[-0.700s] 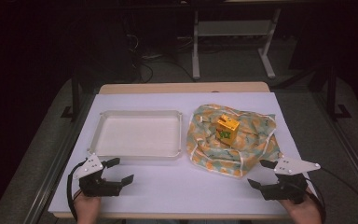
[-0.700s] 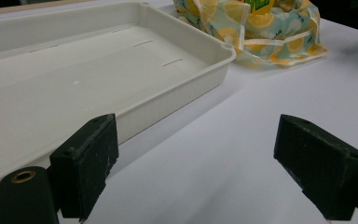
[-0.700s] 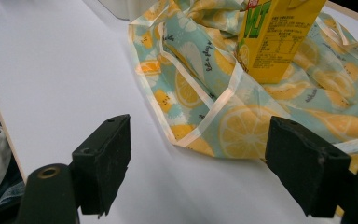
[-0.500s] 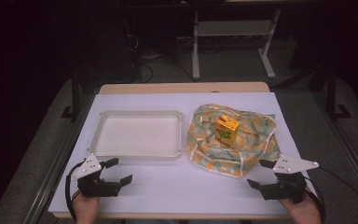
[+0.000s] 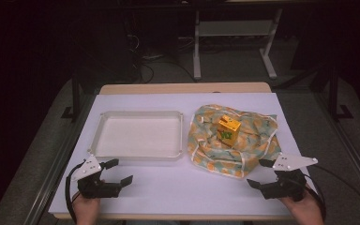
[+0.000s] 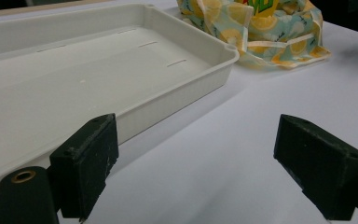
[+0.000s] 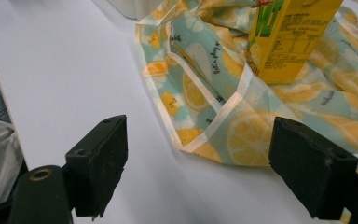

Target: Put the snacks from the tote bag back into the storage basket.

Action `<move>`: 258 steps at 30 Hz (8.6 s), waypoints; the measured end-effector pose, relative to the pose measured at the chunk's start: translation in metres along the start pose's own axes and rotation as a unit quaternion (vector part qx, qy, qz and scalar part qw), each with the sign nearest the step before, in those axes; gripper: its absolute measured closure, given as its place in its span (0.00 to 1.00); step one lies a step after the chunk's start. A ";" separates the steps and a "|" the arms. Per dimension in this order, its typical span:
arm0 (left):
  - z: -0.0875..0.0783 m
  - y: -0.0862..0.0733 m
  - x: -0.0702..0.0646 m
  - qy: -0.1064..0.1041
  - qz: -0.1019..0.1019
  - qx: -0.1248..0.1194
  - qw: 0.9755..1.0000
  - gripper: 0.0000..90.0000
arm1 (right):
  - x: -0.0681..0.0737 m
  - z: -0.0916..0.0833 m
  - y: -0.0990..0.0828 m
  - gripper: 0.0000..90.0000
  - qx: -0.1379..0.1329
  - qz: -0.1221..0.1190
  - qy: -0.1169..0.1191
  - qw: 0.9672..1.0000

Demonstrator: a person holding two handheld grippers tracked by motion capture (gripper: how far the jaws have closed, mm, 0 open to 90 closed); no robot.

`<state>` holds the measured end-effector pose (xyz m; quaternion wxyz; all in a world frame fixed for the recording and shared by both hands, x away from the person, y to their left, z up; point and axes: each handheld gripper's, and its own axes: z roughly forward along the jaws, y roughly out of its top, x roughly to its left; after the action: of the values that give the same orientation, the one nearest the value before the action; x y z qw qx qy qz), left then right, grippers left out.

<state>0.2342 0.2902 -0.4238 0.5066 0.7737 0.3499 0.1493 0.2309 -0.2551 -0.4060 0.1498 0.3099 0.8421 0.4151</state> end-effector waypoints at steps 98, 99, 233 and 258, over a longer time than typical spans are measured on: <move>-0.003 -0.001 0.000 0.010 -0.003 -0.014 1.000 0.15 | -0.070 0.038 0.135 0.15 0.097 -0.009 0.011 0.995; -0.003 -0.001 0.000 0.010 -0.003 -0.015 1.000 0.15 | -0.071 0.040 0.137 0.15 0.098 -0.008 0.010 0.995; -0.007 -0.001 0.001 0.007 -0.002 -0.020 1.000 0.15 | -0.080 0.088 0.176 0.54 0.178 -0.014 -0.021 0.984; -0.007 -0.001 0.001 0.007 -0.004 -0.024 1.000 0.15 | -0.065 0.069 0.201 0.54 0.157 -0.048 0.000 0.987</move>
<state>0.2302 0.2959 -0.4214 0.5229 0.7590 0.3529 0.1613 0.3956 -0.1628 -0.2895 0.1194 0.2893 0.9105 0.2704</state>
